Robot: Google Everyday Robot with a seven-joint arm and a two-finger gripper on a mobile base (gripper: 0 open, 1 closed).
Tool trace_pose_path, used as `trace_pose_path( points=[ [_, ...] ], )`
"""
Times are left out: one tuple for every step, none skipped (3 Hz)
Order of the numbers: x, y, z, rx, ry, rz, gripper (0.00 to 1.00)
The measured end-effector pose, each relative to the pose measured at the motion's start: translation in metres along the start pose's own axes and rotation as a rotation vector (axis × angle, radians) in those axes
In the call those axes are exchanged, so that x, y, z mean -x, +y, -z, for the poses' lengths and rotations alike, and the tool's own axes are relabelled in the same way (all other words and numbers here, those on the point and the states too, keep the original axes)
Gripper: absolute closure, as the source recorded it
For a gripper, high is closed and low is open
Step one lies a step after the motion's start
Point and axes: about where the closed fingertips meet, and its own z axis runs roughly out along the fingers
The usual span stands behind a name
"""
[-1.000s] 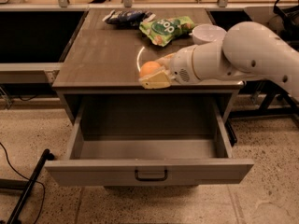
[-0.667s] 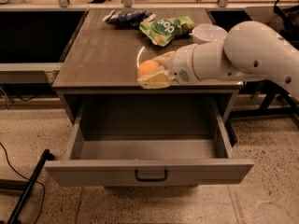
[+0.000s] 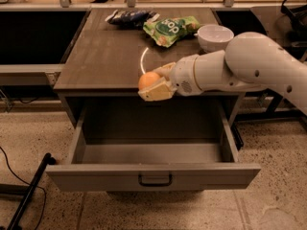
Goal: Place orange into top drawer
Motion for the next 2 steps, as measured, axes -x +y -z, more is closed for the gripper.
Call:
trace_pose_path(
  points=[
    [-0.027,0.019,0.0,0.017,0.011,-0.016,1.0],
    [-0.058,0.039,0.006,0.005,0.019,-0.054,1.0]
  ],
)
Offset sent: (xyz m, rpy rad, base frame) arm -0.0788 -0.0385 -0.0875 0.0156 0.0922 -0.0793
